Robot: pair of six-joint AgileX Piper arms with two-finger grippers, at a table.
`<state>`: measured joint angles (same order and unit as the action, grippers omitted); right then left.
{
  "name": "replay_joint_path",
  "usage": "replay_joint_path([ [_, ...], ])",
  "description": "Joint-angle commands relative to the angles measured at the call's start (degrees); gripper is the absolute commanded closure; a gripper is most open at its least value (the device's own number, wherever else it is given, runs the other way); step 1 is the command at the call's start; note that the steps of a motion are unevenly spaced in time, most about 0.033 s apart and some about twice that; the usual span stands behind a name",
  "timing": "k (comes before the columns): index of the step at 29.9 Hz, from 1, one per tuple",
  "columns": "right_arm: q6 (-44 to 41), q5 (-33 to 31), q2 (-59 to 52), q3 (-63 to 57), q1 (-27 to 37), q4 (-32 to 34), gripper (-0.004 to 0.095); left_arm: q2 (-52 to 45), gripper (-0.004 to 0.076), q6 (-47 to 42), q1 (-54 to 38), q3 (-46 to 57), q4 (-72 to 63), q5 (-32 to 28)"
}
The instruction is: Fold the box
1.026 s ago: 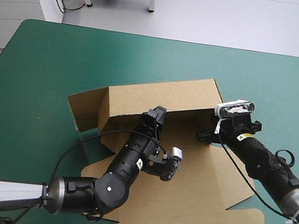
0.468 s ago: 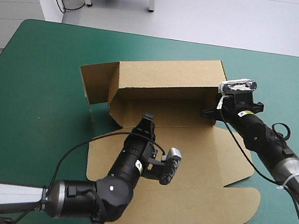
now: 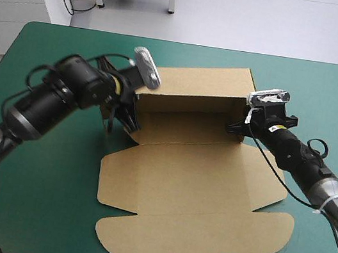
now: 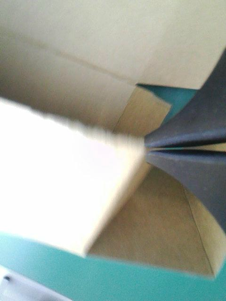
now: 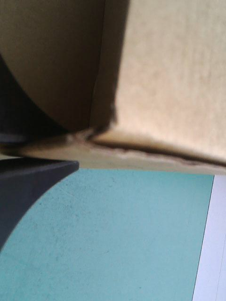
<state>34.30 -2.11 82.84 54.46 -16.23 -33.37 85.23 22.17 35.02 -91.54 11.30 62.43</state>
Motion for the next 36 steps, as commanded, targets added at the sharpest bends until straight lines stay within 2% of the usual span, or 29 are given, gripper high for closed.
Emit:
replay_joint_path([
  [1,0.03,3.58,-1.92,2.24,0.5,-0.33,0.0921,-2.04,0.0732,-7.45,-10.07,-7.26,-6.75,-5.25],
  [4,0.03,3.21,-1.92,2.24,0.5,-0.33,0.0921,-2.04,0.0732,-9.97,-20.49,-8.42,-13.28,-6.48],
  [7,0.03,2.11,-1.92,2.24,0.5,-0.33,0.0921,-2.04,0.0732,-9.97,-30.29,-7.18,-22.65,-4.72],
  [13,0.29,0.57,-1.92,2.24,0.5,-0.33,0.0921,-2.04,0.0732,-7.84,-48.31,3.44,-38.35,-5.02],
  [18,0.29,-2.4,-1.92,2.24,0.5,-0.33,0.0921,-2.28,0.0732,-3.91,-59.47,14.2,-45.7,-9.98],
  [21,0.29,-4.69,-1.92,2.24,0.5,-0.33,0.0921,-2.28,0.0732,-2.91,-65.64,18.94,-55.3,-12.01],
  [25,0.29,-6.62,-1.92,2.77,0.5,0.09,0.0921,-2.28,0.0732,7.17,-69.42,23.94,-70.12,-11.88],
  [29,-6.54,-15.96,-1.92,8.13,1.31,4.79,0.0909,-2.28,0.0732,9.87,-69.42,26.85,-71.69,-11.88],
  [34,-28.05,-32.57,-1.92,21.02,2.5,22.75,0.0905,-2.28,0.0733,9.87,-69.42,27.93,-70.99,-12.27],
  [36,-32.25,-40.44,-1.65,26.63,2.5,27.39,0.0905,-2.28,0.0732,9.87,-69.42,28.03,-71.11,-12.5],
])
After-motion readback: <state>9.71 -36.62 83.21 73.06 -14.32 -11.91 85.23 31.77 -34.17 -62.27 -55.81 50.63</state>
